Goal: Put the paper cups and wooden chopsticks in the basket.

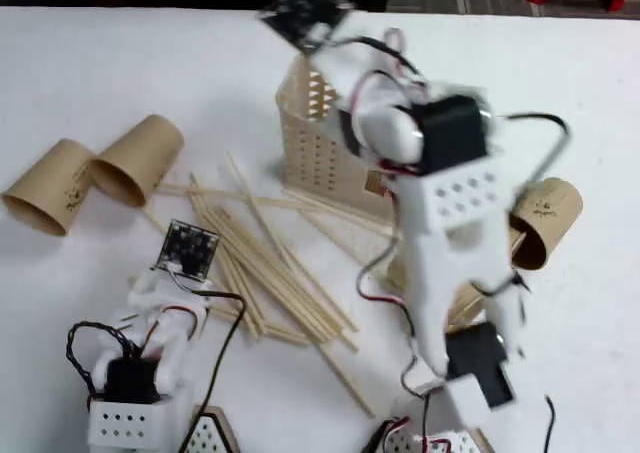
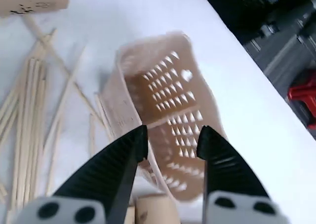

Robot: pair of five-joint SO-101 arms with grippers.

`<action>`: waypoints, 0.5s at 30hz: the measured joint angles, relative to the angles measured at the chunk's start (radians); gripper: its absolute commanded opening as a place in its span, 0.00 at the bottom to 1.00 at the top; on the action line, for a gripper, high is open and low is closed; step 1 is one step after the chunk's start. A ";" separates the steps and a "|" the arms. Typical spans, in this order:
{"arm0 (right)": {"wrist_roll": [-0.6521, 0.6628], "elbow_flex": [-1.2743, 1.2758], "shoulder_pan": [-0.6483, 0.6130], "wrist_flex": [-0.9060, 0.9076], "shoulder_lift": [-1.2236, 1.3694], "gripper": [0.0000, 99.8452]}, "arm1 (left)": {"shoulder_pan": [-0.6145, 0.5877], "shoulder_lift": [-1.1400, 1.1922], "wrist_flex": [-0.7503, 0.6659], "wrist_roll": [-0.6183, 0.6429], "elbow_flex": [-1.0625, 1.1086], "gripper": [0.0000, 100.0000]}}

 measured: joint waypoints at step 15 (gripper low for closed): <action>0.256 0.542 0.482 0.000 -0.388 0.17 | 0.000 0.000 0.000 0.000 0.000 0.02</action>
